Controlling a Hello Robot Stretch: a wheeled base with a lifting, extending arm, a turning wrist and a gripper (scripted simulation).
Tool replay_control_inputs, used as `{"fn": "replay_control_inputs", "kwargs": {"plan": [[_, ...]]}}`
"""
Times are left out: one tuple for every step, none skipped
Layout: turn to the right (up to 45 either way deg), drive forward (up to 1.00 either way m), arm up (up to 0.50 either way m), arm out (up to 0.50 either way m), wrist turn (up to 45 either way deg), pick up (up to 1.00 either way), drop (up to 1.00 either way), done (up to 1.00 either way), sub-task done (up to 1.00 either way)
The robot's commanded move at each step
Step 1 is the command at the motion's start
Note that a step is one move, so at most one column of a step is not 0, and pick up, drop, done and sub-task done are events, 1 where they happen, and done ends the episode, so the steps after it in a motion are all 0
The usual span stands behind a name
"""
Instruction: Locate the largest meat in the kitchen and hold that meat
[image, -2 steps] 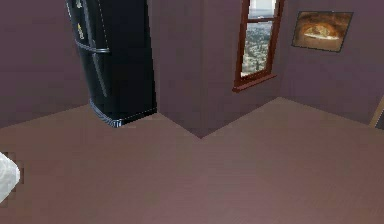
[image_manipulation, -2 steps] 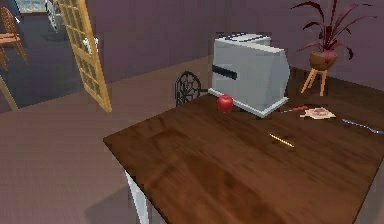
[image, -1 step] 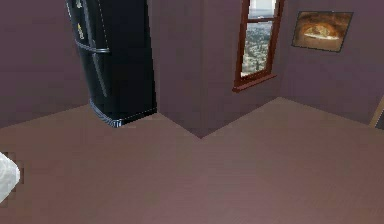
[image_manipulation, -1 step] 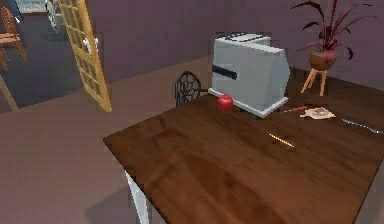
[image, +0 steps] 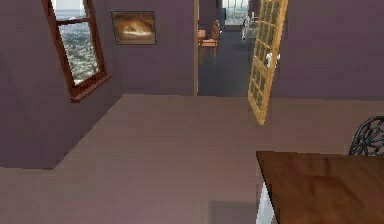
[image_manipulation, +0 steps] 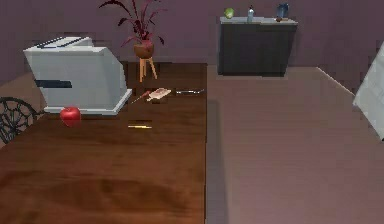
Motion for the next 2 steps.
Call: {"fn": "replay_control_inputs", "kwargs": {"plan": [[-3.0, 0.00, 0.00, 0.00, 0.0, 0.00, 0.00, 0.00, 0.00], [45.0, 0.00, 0.00, 0.00, 0.0, 0.00, 0.00, 0.00, 0.00]]}}
